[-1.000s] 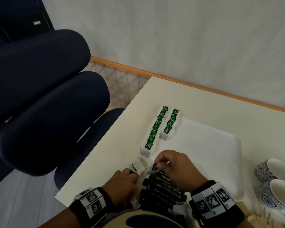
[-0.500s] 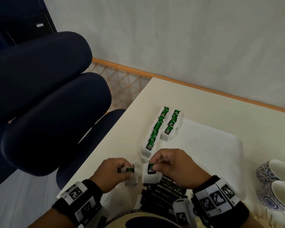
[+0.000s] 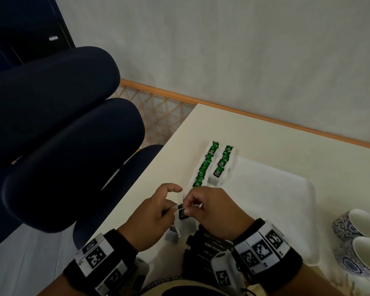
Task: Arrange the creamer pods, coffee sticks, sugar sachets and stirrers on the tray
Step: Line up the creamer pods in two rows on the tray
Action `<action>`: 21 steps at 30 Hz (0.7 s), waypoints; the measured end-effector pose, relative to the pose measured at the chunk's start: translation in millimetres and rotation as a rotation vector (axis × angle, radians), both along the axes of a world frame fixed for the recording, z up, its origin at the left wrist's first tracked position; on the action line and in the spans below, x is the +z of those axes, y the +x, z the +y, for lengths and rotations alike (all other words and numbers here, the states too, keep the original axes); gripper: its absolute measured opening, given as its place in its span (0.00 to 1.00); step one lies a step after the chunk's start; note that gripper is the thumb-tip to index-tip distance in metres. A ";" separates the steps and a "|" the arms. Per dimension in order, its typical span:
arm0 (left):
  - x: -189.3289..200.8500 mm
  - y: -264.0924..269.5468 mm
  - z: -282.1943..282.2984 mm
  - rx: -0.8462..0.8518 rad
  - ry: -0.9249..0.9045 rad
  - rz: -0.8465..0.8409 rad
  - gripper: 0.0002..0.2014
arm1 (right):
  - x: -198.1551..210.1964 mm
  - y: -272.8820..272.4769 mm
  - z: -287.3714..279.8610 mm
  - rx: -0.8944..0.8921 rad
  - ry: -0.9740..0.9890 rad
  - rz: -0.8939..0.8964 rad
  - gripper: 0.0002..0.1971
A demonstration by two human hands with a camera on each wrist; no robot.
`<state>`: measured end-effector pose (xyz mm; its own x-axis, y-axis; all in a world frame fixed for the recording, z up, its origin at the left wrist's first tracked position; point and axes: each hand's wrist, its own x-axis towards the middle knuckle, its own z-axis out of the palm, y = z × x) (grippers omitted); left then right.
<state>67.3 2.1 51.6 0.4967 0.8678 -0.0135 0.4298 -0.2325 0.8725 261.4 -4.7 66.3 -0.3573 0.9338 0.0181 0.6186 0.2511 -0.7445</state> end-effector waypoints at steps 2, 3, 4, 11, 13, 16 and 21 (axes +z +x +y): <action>0.3 -0.1 -1.3 -0.005 0.013 0.000 0.24 | -3.1 0.0 0.1 0.006 0.012 -0.023 0.02; -0.4 -0.2 -1.7 -0.010 0.017 -0.001 0.26 | -4.6 0.0 -0.1 0.009 0.020 -0.031 0.02; -0.1 0.7 -2.5 -0.015 0.018 -0.001 0.27 | -6.0 0.2 -0.6 0.011 0.028 -0.034 0.02; -11.6 4.3 -1.8 -0.002 0.028 0.115 0.24 | -27.7 4.7 -8.5 -0.018 -0.048 -0.001 0.07; -14.7 5.1 -2.7 -0.016 -0.007 0.139 0.24 | -37.8 8.6 -10.2 0.021 -0.091 -0.091 0.13; -20.3 7.4 -4.3 -0.058 -0.056 0.196 0.24 | -51.1 13.9 -10.8 0.047 -0.152 -0.087 0.15; -27.4 1.7 -2.0 -0.009 -0.124 0.220 0.21 | -68.7 31.1 2.4 -0.145 -0.186 -0.087 0.14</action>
